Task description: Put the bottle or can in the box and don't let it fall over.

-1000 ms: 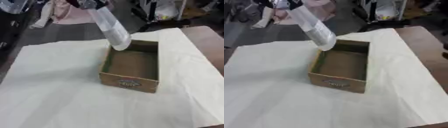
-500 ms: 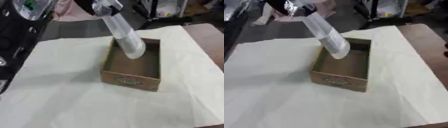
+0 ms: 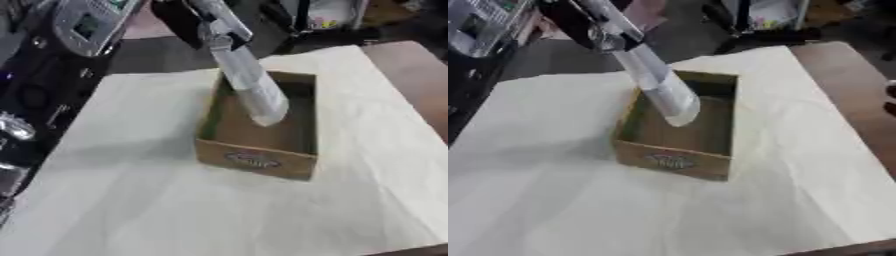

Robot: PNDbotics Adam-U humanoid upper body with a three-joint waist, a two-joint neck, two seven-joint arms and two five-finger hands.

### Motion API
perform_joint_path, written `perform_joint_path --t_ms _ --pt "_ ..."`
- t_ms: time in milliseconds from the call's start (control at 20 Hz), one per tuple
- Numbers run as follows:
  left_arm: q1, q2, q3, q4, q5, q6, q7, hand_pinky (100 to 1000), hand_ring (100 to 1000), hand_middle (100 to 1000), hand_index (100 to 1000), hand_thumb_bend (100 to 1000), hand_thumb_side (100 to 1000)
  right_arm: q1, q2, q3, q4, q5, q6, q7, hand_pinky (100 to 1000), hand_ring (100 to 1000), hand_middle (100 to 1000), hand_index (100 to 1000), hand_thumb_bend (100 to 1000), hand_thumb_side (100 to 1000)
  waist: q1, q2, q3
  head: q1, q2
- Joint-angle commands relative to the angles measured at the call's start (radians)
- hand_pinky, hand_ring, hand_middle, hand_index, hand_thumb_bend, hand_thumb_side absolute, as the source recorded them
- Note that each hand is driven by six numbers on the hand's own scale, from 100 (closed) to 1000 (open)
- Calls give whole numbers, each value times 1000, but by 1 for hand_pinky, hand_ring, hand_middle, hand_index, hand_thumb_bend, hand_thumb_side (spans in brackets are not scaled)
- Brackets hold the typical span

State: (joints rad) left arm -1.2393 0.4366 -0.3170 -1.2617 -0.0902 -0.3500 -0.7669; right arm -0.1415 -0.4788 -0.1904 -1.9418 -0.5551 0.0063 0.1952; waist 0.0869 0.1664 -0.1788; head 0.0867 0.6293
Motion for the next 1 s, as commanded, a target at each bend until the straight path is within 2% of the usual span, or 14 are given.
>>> perform_joint_path --t_ms 50,250,350,400,450,500,550,600,650,700,800,900,1000 --pt "-17 4 16 8 -22 -49 -14 100 100 100 151 185 100 -15 -11 -4 -9 6 2 3 964 936 989 945 156 565 -5 -7 -4 5 -20" --pt "-17 -2 17 25 -58 -63 7 100 100 100 155 171 100 -19 -6 -3 -9 11 4 7 965 937 990 946 155 566 -4 2 -12 9 -28" --pt "-15 -3 18 35 -82 -74 21 100 100 100 176 124 100 -20 -4 -3 -9 14 5 8 965 937 990 946 155 567 -3 5 -13 11 -30" --pt "-13 -3 17 40 -96 -81 24 100 112 148 223 136 100 -20 -3 -3 -8 16 5 9 965 937 991 946 152 566 -2 6 -13 10 -30" --pt "-12 -2 16 44 -110 -91 21 100 171 225 312 184 100 -19 -3 -3 -8 17 5 9 965 937 991 946 155 567 -1 7 -13 9 -30" --pt "-11 -2 17 47 -121 -103 17 100 269 312 419 244 100 -19 -3 -3 -8 19 6 9 965 937 991 946 155 567 -1 7 -13 8 -29" --pt "-10 -1 21 52 -130 -115 16 100 318 358 473 268 100 -19 -2 -4 -8 19 6 9 965 937 991 946 155 567 0 8 -13 8 -30" --pt "-9 0 25 59 -137 -124 17 171 398 433 563 290 100 -19 -2 -4 -8 20 6 9 965 937 991 946 155 567 0 8 -13 7 -30" --pt "-8 0 29 66 -146 -131 20 271 459 486 610 297 100 -20 -2 -3 -8 19 6 9 964 937 991 946 155 566 0 8 -13 6 -31" --pt "-7 1 32 73 -157 -137 24 426 558 570 693 324 100 -20 -2 -3 -8 19 7 9 964 937 991 946 156 566 0 8 -13 6 -31" --pt "-6 5 39 84 -187 -149 37 588 683 683 785 406 100 -19 -2 -4 -9 19 7 9 962 934 989 945 156 566 0 8 -13 5 -31" --pt "-4 8 47 93 -219 -160 60 723 786 764 871 532 361 -18 -2 -4 -8 19 7 9 961 933 988 945 155 567 0 7 -12 4 -29" --pt "-1 13 53 103 -256 -167 88 741 798 769 881 519 495 -17 -2 -5 -8 20 8 8 961 933 988 945 156 569 1 5 -11 1 -27"
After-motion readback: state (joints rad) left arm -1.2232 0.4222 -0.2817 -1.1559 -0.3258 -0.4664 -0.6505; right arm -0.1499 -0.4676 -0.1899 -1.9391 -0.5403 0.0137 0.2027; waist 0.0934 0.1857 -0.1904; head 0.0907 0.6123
